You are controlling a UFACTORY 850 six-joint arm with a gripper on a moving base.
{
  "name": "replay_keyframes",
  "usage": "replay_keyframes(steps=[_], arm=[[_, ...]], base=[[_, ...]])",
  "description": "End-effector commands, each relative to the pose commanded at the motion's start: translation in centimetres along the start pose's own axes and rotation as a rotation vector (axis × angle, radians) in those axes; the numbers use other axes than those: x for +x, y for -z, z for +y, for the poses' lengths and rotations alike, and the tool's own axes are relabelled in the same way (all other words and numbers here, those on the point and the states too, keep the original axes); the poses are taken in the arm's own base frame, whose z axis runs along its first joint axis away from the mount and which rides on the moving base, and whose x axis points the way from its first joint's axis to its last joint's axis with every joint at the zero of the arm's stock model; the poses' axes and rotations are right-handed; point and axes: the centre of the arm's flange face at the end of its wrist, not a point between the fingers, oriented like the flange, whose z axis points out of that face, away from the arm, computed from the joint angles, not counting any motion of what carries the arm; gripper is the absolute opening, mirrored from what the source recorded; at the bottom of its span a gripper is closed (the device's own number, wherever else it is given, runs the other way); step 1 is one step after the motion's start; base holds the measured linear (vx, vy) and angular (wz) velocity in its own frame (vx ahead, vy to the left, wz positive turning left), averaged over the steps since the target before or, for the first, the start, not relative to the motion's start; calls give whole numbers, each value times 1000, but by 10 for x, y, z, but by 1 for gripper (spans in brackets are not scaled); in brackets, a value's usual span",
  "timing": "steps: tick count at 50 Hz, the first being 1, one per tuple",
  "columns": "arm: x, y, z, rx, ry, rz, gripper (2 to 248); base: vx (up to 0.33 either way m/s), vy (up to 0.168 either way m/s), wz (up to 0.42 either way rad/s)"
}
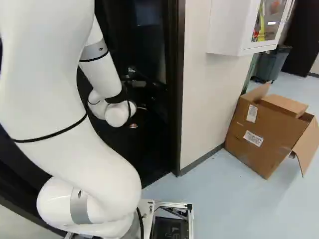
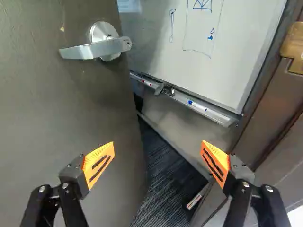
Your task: Open the door and move inside
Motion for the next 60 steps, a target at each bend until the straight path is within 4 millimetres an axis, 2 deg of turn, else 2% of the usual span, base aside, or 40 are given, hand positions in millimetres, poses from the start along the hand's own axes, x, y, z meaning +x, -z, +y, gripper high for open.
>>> replay_keyframes(steps=[27,60], arm=[[0,0,0,0,0,0,247],[1,-9,-14,19,-1,0,247]], base=[[18,23,4],[0,0,0]])
